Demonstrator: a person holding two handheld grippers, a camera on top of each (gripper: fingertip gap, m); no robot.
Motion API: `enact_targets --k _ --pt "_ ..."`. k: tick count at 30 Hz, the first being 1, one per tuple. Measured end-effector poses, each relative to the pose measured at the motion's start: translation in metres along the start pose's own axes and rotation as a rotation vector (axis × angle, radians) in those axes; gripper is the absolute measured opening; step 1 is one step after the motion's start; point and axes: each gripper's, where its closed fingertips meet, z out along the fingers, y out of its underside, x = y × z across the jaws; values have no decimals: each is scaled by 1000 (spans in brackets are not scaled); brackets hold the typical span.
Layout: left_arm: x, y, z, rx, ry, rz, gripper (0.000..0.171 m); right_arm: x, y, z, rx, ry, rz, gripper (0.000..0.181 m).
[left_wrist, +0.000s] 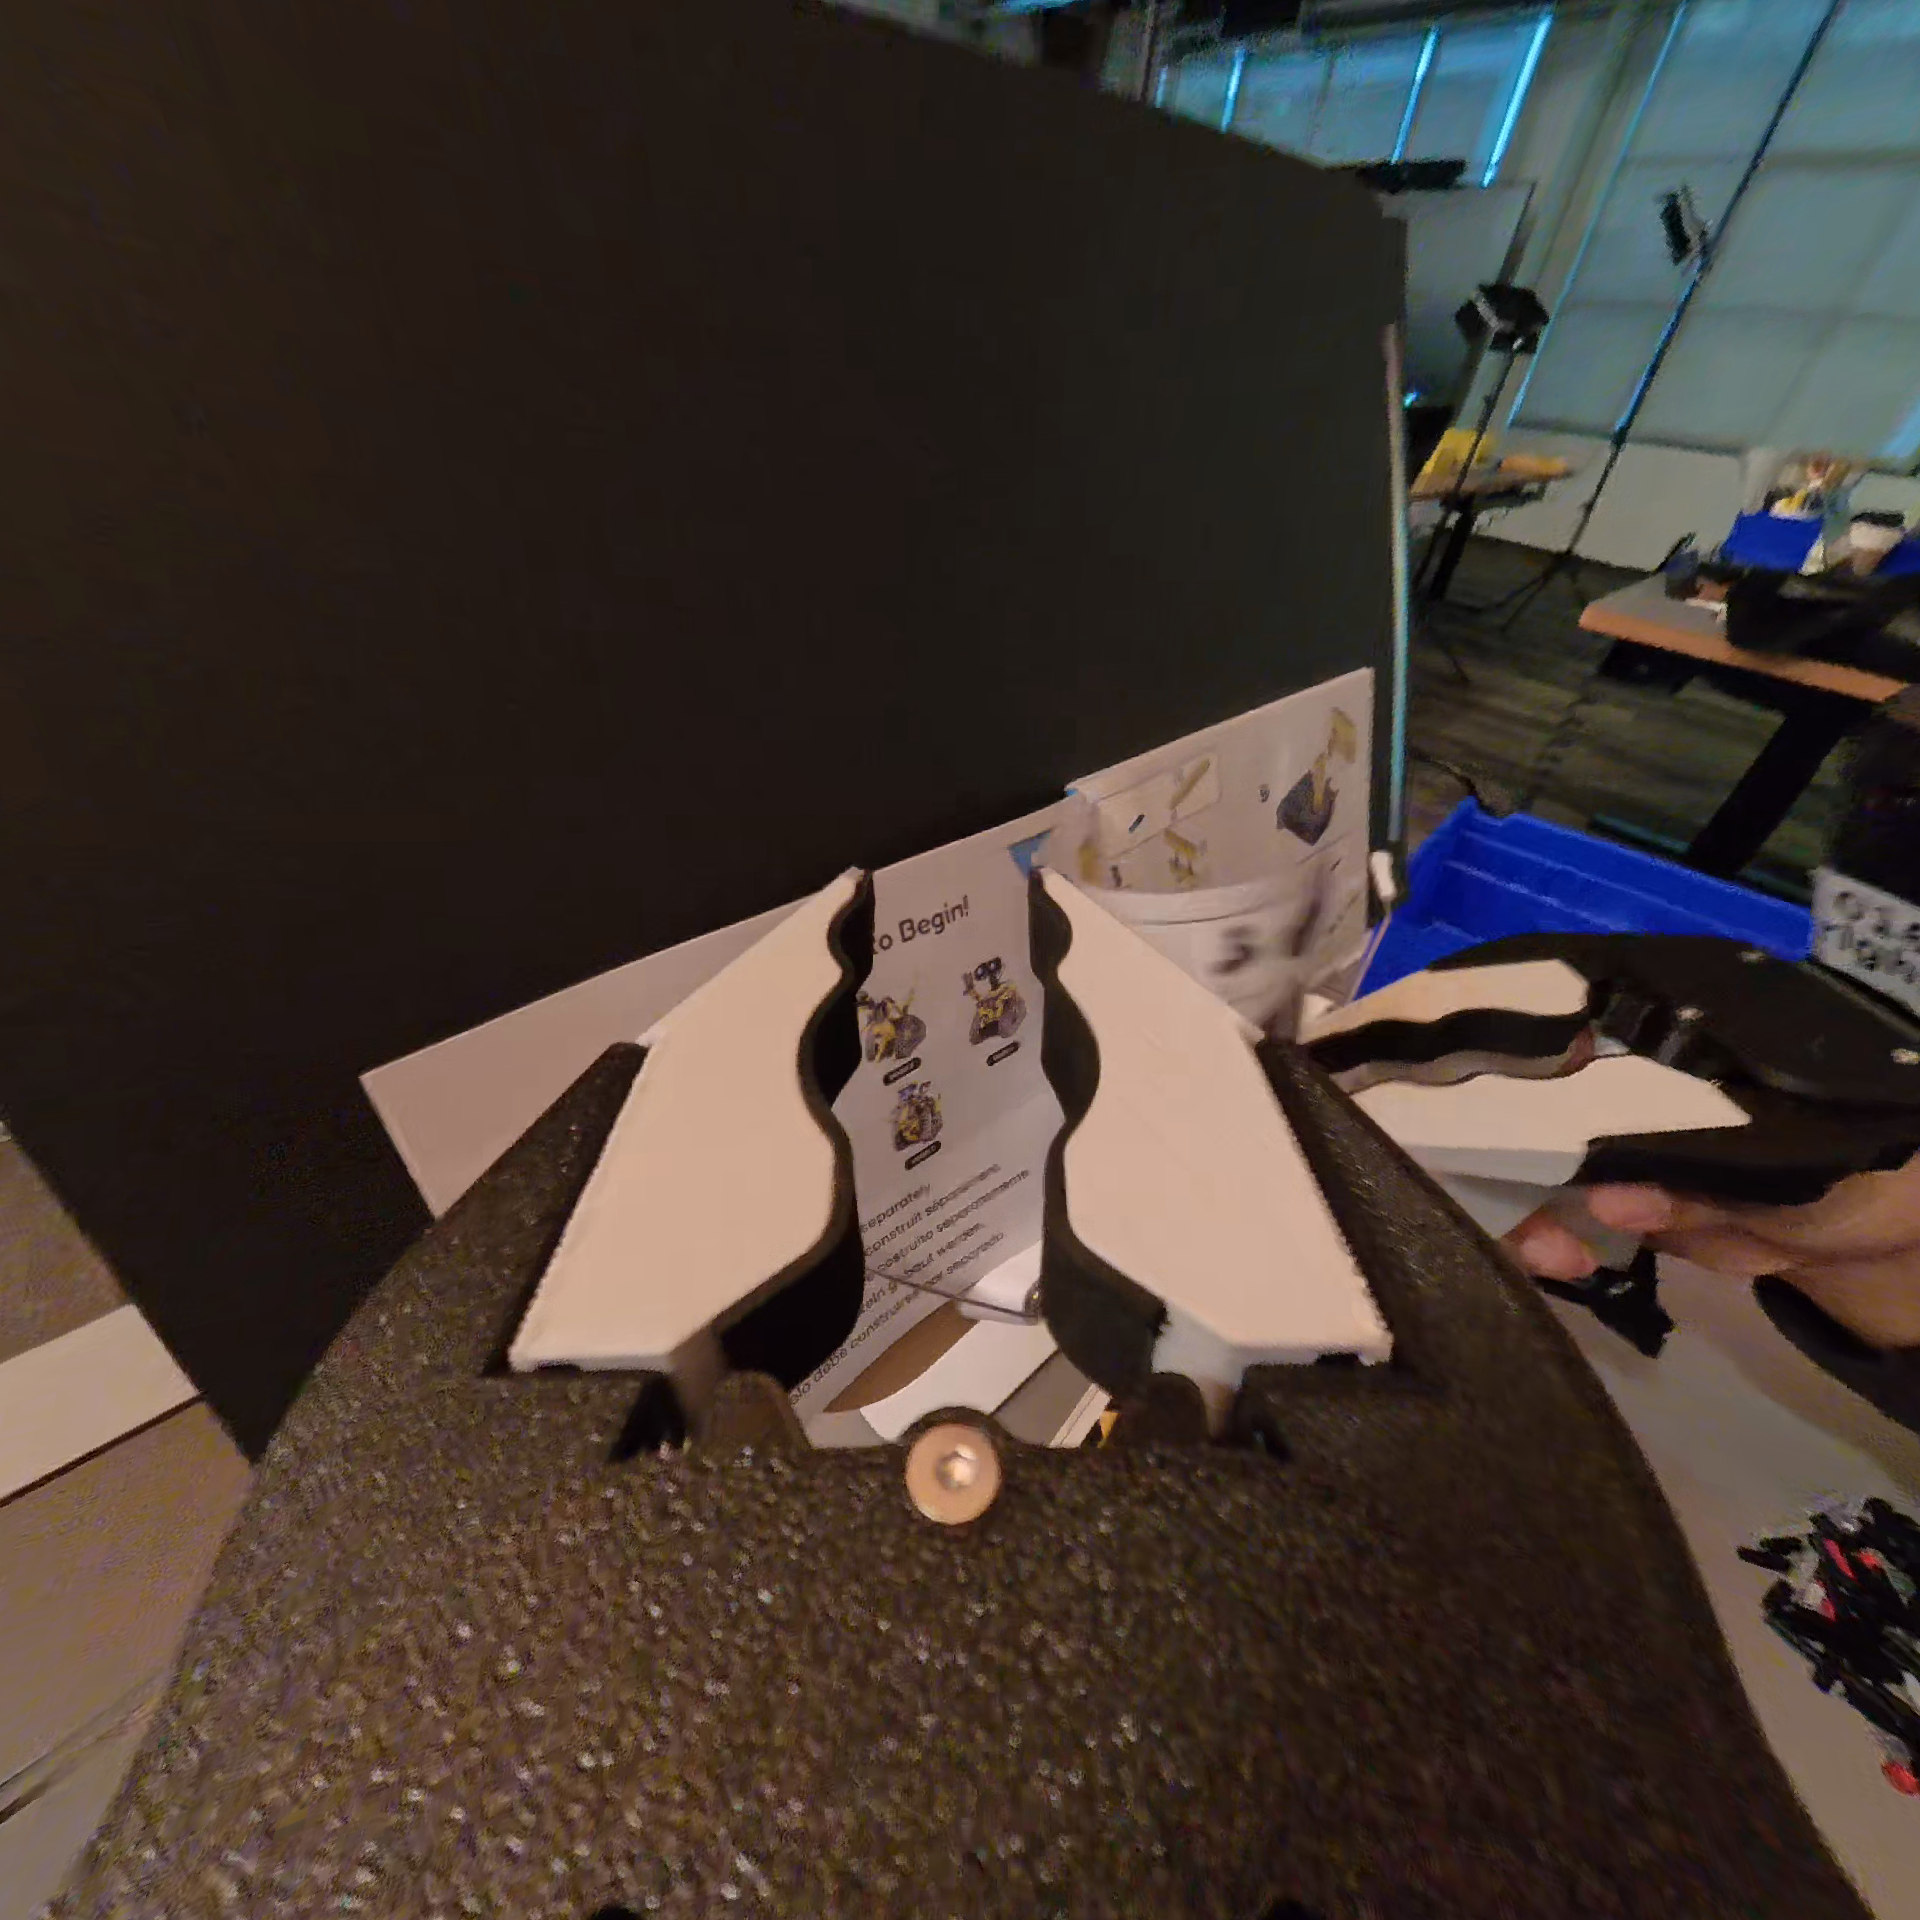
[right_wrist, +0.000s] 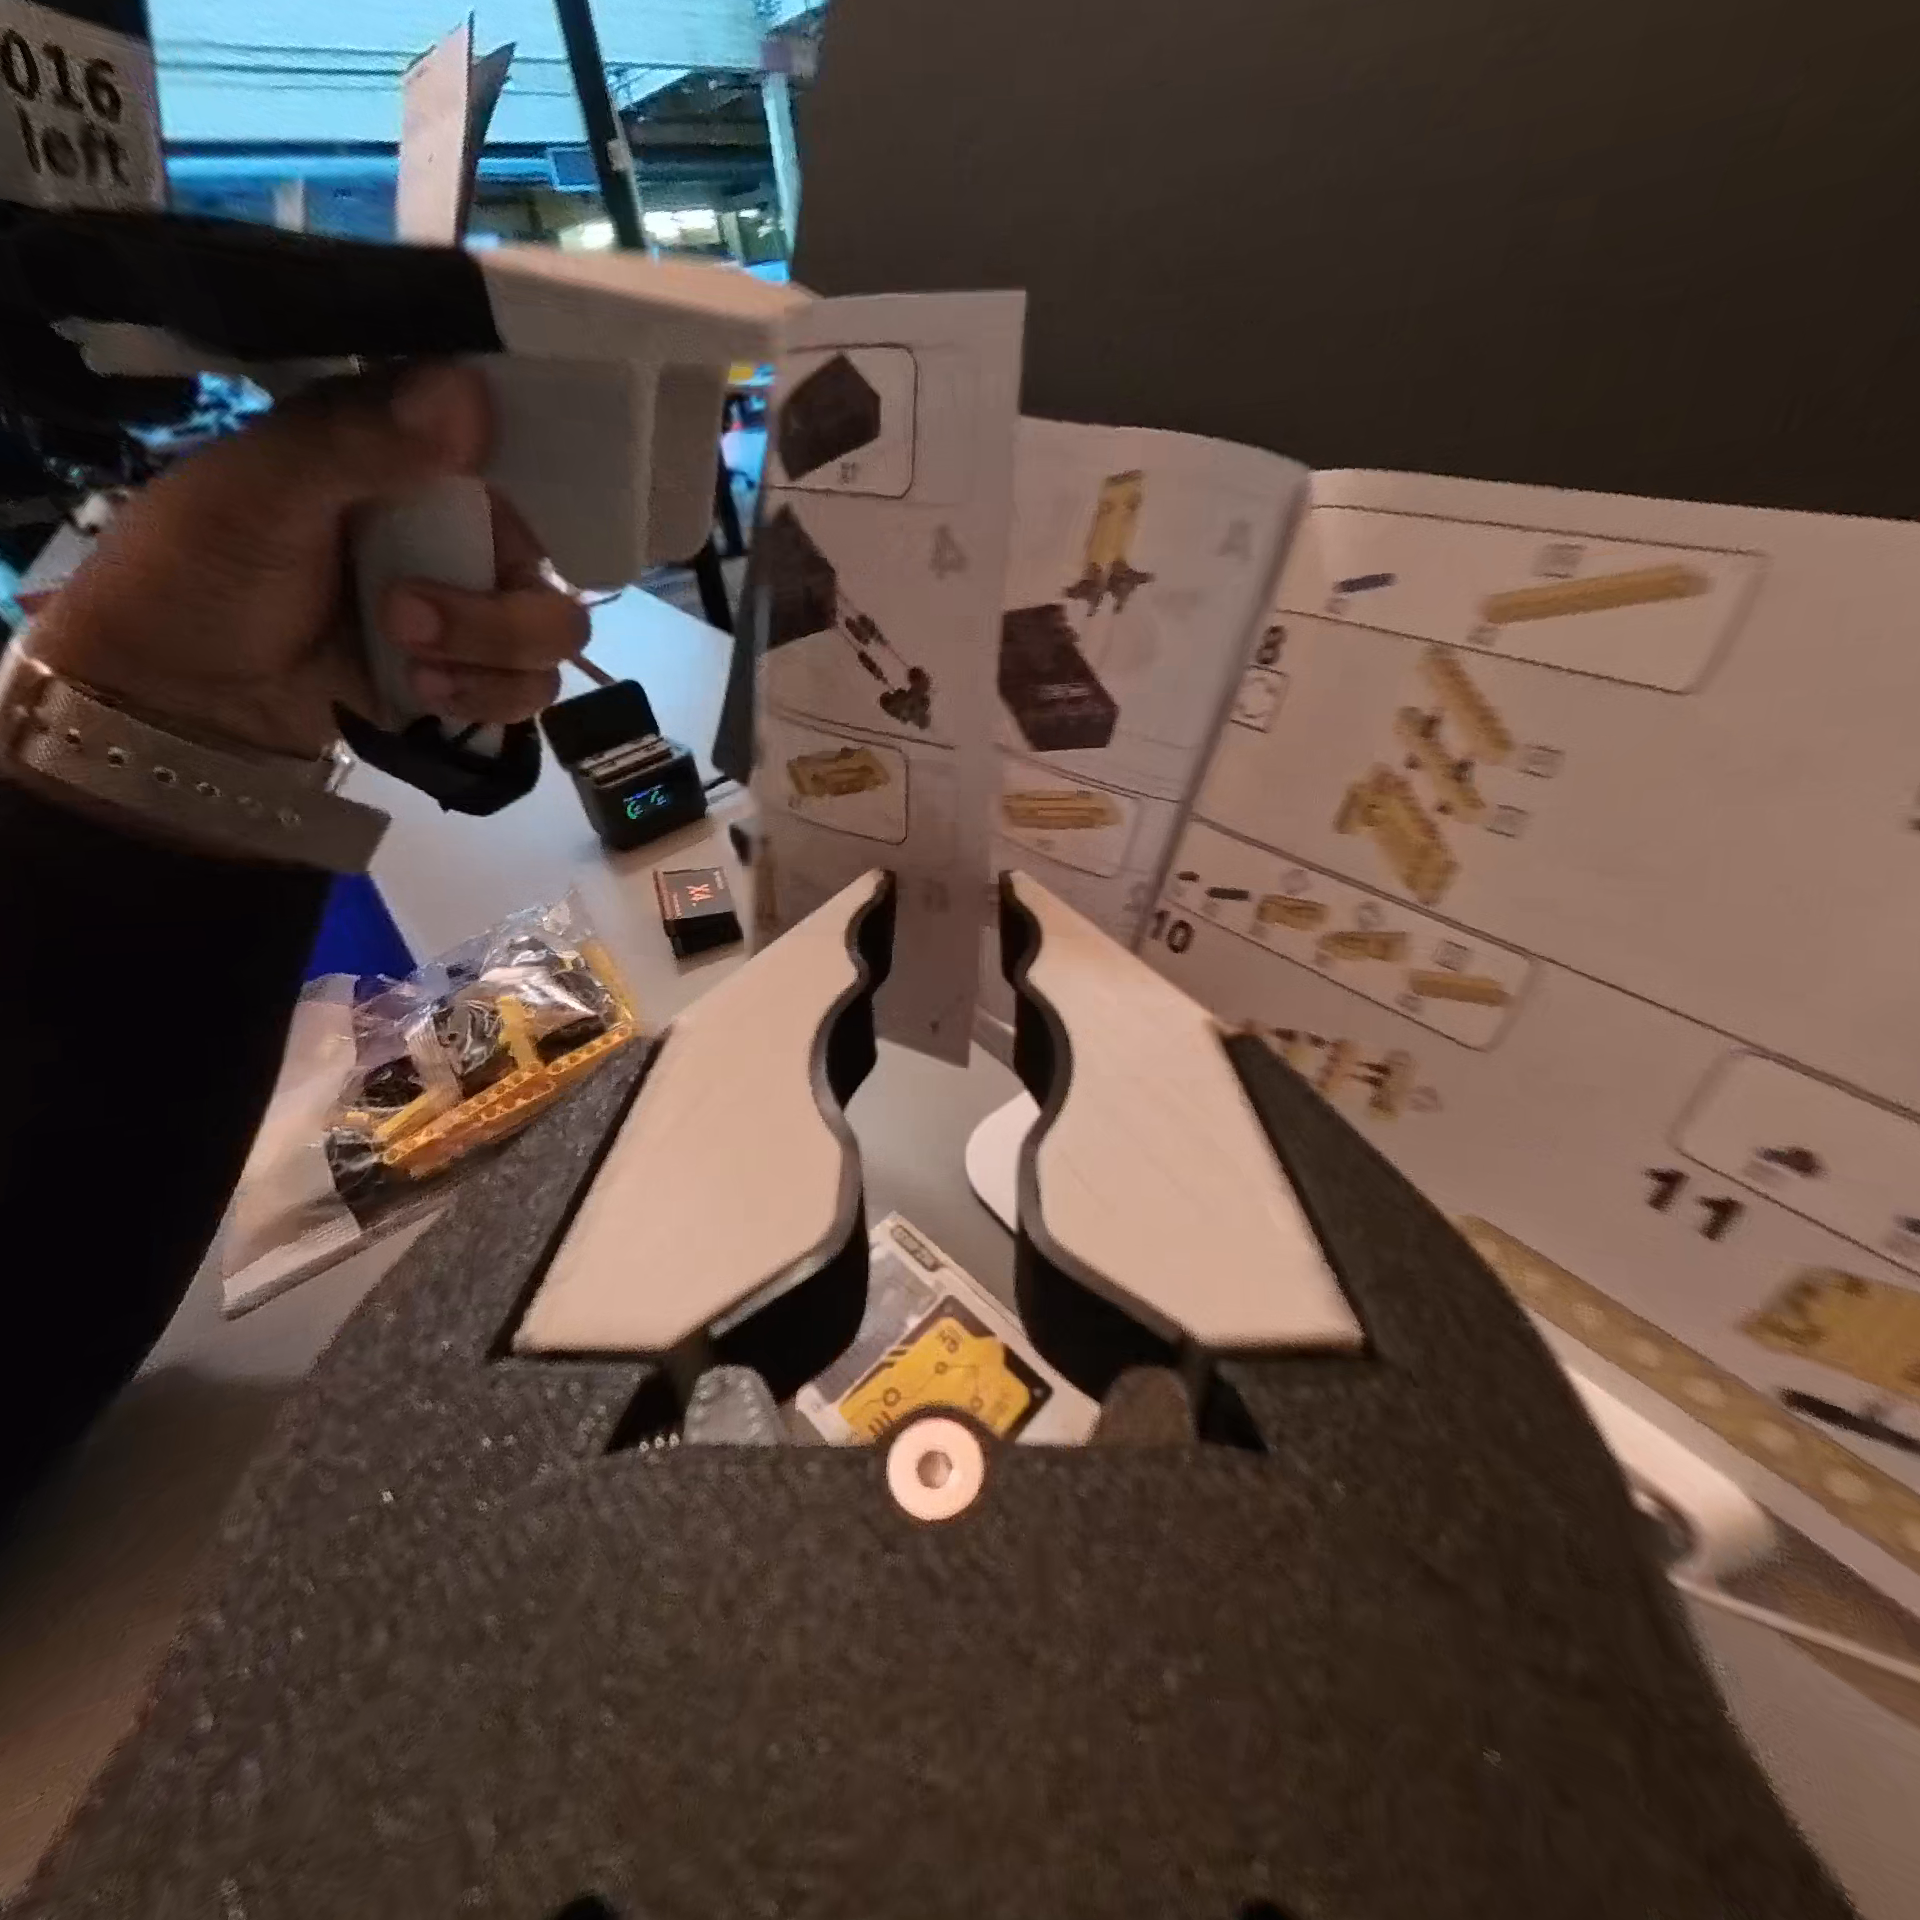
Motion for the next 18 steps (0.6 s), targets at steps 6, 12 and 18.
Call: enact_targets --k 6,12,18 --pt "15 -8 -19 29 116 2 29 -42 16 33 -105 -128 -110 21" --pt "21 9 -29 -46 216 42 29 -45 19 58 -128 -130 -71 21" --pt "23 36 -36 -170 264 109 30 -52 10 67 -89 -168 -6 22"
